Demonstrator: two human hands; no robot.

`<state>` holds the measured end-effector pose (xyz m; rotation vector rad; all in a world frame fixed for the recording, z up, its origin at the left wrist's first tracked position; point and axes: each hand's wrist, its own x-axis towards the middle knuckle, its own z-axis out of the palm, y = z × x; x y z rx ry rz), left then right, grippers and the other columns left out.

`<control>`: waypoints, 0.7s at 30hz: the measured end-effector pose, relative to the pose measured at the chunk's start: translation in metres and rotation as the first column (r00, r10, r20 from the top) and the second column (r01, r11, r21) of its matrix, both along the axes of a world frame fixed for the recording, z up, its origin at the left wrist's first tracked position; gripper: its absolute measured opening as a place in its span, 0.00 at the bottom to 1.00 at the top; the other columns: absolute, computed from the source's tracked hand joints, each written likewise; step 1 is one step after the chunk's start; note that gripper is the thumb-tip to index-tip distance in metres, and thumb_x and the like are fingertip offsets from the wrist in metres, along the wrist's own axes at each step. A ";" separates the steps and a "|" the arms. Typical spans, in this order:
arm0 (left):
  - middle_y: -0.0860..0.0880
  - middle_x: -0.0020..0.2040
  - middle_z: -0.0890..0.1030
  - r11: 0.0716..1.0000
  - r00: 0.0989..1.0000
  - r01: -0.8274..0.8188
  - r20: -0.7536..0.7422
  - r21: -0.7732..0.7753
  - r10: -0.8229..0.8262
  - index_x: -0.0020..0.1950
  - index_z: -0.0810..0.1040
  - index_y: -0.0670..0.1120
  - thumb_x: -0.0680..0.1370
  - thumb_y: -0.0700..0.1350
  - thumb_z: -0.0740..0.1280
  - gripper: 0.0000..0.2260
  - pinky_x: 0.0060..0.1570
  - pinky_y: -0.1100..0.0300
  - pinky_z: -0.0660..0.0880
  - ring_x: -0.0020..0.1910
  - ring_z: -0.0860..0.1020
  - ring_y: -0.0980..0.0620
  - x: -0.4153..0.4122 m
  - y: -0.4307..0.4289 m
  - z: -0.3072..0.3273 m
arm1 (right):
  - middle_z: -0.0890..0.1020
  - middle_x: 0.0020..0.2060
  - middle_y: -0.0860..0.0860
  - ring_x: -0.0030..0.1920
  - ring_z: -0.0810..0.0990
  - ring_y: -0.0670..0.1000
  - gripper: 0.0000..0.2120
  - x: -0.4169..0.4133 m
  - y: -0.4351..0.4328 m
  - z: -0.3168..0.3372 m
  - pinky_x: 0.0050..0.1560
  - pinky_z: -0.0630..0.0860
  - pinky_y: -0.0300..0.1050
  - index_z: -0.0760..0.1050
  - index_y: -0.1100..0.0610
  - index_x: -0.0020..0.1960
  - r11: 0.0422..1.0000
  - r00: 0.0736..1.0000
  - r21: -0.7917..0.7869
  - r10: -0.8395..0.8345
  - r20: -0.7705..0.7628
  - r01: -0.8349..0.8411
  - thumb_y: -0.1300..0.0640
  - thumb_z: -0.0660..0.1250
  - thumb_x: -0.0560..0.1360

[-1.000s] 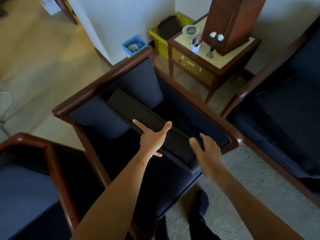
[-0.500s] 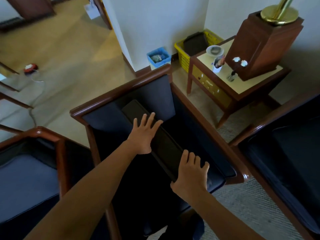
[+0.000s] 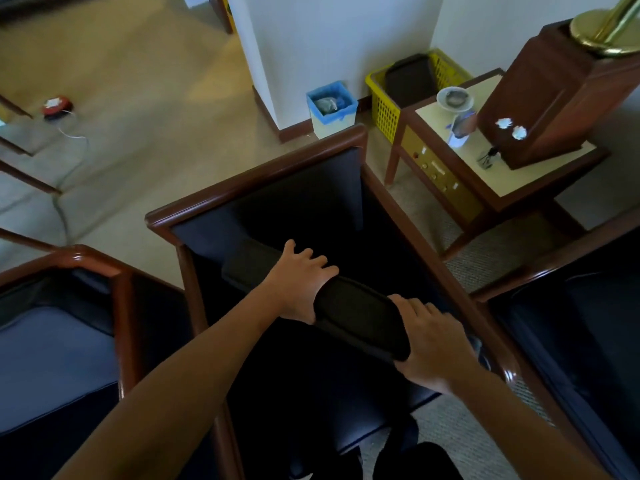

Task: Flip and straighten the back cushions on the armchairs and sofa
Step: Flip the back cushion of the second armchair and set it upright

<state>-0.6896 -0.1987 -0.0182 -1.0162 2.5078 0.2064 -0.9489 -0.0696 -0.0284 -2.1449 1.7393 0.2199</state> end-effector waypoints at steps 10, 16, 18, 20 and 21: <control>0.48 0.77 0.70 0.857 0.805 -0.512 -0.316 0.055 0.501 0.84 0.61 0.54 0.71 0.79 0.62 0.48 0.79 0.36 0.56 0.77 0.67 0.41 0.031 0.064 -0.031 | 0.71 0.74 0.50 0.73 0.71 0.58 0.50 -0.061 -0.073 -0.023 0.73 0.61 0.68 0.60 0.46 0.82 0.938 0.965 -0.227 0.261 -0.040 -0.263 0.28 0.70 0.66; 0.48 0.84 0.59 0.596 0.554 -0.801 -0.307 0.056 0.774 0.86 0.55 0.61 0.82 0.70 0.41 0.33 0.76 0.24 0.54 0.85 0.50 0.42 0.079 0.066 -0.044 | 0.67 0.78 0.58 0.79 0.63 0.64 0.33 -0.062 -0.060 -0.042 0.62 0.76 0.66 0.74 0.50 0.76 0.894 0.946 -0.384 -0.112 0.305 0.230 0.33 0.63 0.77; 0.48 0.82 0.62 0.474 0.420 -0.875 -0.330 0.100 0.845 0.83 0.60 0.59 0.81 0.71 0.44 0.33 0.71 0.29 0.66 0.84 0.56 0.41 0.089 0.062 -0.044 | 0.70 0.77 0.58 0.75 0.70 0.61 0.28 -0.050 -0.062 -0.045 0.61 0.77 0.63 0.77 0.52 0.72 0.813 0.821 -0.338 -0.271 0.502 0.475 0.38 0.62 0.79; 0.50 0.79 0.67 0.359 0.258 -0.912 -0.403 0.199 0.878 0.79 0.68 0.58 0.83 0.70 0.53 0.29 0.67 0.36 0.72 0.78 0.66 0.41 0.100 0.057 -0.046 | 0.75 0.74 0.56 0.72 0.75 0.57 0.25 -0.047 -0.066 -0.050 0.66 0.76 0.61 0.79 0.54 0.71 0.714 0.651 -0.253 -0.360 0.668 0.653 0.41 0.65 0.79; 0.51 0.77 0.70 0.312 0.165 -0.912 -0.458 0.267 0.874 0.77 0.71 0.58 0.83 0.68 0.59 0.26 0.67 0.39 0.74 0.74 0.71 0.43 0.105 0.055 -0.048 | 0.77 0.72 0.55 0.71 0.76 0.54 0.23 -0.049 -0.067 -0.054 0.69 0.75 0.59 0.79 0.54 0.71 0.683 0.579 -0.216 -0.359 0.732 0.697 0.44 0.68 0.80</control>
